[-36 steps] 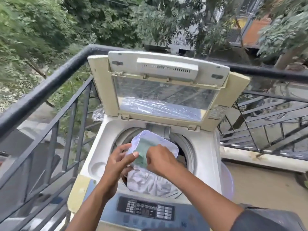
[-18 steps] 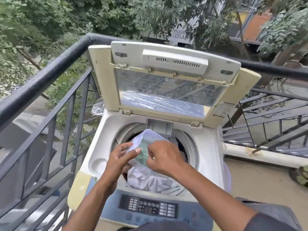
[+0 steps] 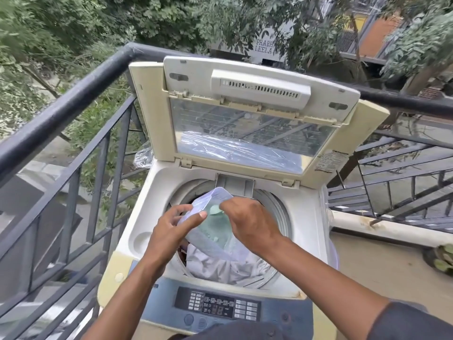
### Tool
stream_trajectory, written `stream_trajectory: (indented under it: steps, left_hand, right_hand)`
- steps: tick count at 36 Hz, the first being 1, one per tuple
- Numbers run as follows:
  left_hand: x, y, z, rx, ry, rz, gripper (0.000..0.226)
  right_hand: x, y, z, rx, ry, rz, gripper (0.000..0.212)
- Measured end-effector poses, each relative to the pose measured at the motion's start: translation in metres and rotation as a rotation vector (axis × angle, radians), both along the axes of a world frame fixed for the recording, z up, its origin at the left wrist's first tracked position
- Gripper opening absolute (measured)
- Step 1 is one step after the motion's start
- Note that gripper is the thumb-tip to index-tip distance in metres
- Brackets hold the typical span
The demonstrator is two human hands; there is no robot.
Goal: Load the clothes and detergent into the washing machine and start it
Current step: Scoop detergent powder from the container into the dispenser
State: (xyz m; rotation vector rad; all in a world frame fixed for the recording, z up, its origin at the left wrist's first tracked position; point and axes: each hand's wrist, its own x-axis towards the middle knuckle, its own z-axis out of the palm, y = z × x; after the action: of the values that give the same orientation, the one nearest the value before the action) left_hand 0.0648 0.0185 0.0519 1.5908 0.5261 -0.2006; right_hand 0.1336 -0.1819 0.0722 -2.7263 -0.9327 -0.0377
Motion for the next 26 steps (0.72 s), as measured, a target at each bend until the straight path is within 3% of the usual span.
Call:
stream_trajectory:
  steps: [5,11,14,17,20,26]
  left_hand:
    - [0.002,0.003,-0.005,0.046,0.013,-0.009,0.078]
    - [0.003,0.006,-0.008,0.097,-0.029,0.052,0.076]
    - [0.003,0.008,-0.01,0.089,-0.043,0.075,0.082]
    - [0.002,0.006,-0.011,0.093,-0.049,0.081,0.082]
    - [0.001,0.005,-0.01,0.107,-0.045,0.086,0.082]
    - [0.0,0.001,-0.004,0.151,-0.064,0.081,0.074]
  right_hand:
    - [0.0,0.003,0.001,-0.12,-0.075,0.176,0.019]
    - [-0.011,0.003,-0.005,-0.255,0.077,0.1,0.031]
    - [-0.014,0.001,-0.007,-0.169,0.2,0.028,0.026]
    - [-0.017,0.001,-0.009,-0.028,0.228,-0.002,0.034]
    - [-0.02,0.002,-0.014,-0.016,0.236,-0.031,0.019]
    - [-0.027,0.005,-0.016,0.006,0.263,-0.004,0.02]
